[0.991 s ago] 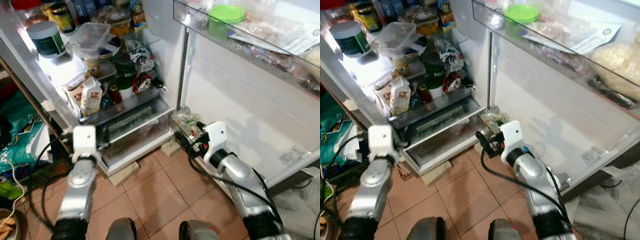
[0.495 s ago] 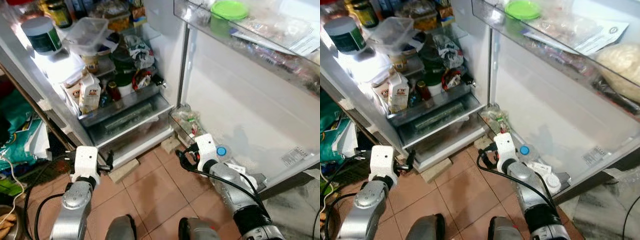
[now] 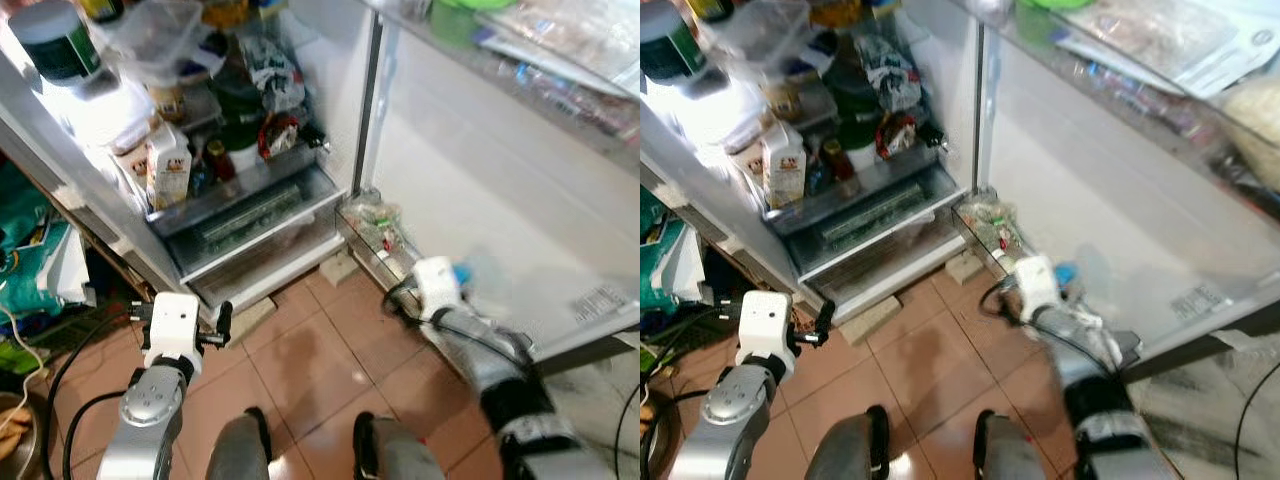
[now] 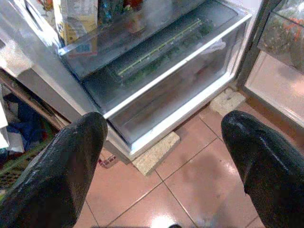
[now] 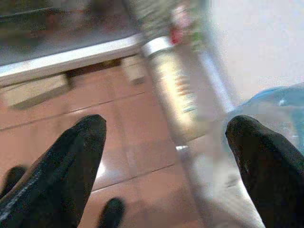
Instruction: Restocking fridge
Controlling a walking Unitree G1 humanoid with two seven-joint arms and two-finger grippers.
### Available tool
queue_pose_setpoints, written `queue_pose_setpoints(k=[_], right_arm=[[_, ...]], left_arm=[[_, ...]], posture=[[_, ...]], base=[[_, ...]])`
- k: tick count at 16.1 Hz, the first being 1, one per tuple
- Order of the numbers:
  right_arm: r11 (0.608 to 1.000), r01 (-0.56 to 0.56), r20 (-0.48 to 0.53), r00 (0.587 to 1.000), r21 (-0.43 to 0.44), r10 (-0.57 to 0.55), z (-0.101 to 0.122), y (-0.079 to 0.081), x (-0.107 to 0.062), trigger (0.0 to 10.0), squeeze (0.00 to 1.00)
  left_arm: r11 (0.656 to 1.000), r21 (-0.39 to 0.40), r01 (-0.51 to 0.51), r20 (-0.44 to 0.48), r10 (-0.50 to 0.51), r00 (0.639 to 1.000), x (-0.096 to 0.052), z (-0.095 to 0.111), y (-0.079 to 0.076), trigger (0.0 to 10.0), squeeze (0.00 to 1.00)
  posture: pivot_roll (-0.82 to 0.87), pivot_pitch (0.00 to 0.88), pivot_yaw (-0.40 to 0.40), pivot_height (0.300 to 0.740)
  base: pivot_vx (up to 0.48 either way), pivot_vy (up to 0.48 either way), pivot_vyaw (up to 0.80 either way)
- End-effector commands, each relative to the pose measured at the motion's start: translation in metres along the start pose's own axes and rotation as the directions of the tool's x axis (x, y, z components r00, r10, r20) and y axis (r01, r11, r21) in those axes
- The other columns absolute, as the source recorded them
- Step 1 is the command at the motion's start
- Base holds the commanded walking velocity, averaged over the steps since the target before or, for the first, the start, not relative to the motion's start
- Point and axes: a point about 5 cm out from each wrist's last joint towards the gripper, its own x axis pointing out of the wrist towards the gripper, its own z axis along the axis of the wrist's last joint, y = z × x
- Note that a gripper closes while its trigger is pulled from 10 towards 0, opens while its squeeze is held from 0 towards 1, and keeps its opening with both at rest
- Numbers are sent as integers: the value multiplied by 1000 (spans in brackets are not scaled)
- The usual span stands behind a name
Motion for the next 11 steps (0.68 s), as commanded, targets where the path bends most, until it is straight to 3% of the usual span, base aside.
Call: queue_pose_setpoints(k=[1,3,7,11], right_arm=[[999,32,-27,999,16,-31,-8,-6,0,10000,0],[997,78,2,997,-3,-78,0,-15,2,10000,0],[1000,26,47,999,-11,-26,10,-6,3,10000,0],[987,156,216,966,-43,-143,32,-19,2,10000,0]], left_arm=[[1000,4,-5,-13,5,1000,-3,-2,3,10000,0],[1000,2,-10,-13,10,1000,-1,-1,4,10000,0],[1000,-3,-10,-2,10,1000,4,2,3,10000,0],[1000,-4,-16,17,16,1000,12,8,3,10000,0]], posture=[[99,283,23,740],[96,277,23,740],[89,254,20,740],[86,229,20,740]], base=[[0,0,0],[0,0,0],[0,0,0],[0,0,0]])
